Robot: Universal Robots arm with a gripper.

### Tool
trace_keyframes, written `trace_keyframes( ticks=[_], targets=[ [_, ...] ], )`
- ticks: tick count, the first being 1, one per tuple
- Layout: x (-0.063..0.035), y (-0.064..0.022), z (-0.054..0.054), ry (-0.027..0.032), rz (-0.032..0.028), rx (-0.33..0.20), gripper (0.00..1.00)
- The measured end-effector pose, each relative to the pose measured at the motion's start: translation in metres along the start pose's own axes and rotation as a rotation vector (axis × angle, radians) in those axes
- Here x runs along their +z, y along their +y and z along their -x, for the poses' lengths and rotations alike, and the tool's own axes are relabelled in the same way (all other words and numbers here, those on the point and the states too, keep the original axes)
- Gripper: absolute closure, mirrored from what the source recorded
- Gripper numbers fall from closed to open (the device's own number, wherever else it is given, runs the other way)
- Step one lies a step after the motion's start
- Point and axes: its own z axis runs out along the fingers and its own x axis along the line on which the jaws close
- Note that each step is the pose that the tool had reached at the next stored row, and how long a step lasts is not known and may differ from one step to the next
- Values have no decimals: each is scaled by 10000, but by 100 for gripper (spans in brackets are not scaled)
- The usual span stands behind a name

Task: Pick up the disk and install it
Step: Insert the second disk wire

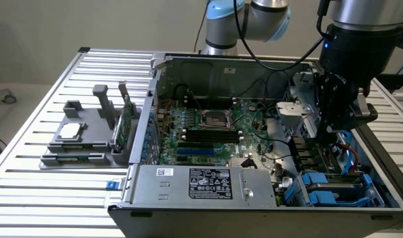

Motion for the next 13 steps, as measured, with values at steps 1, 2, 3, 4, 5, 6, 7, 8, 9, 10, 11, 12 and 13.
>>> trace_keyframes(
  ticks=[1, 2, 3, 4, 5, 6, 7, 8, 9, 10, 11, 12, 13],
  targets=[
    [0, 1, 0, 0, 0, 1, 83],
    [2, 6, 0, 2, 0, 0, 83],
    [5, 16, 3, 2, -9, 1, 83],
    [7, 31, 7, 1, -27, -1, 83],
    [9, 47, 13, -1, -47, -5, 83],
    [12, 61, 19, -2, -72, -10, 83],
    [15, 74, 25, -2, -101, -16, 83],
    [18, 86, 33, -4, -132, -21, 83],
    [22, 94, 42, -4, -161, -26, 83],
    [28, 98, 54, -4, -189, -29, 83],
    [35, 101, 69, -6, -224, -34, 83],
    [43, 103, 88, -6, -272, -41, 83],
    [50, 107, 105, -8, -327, -51, 83]
  ],
)
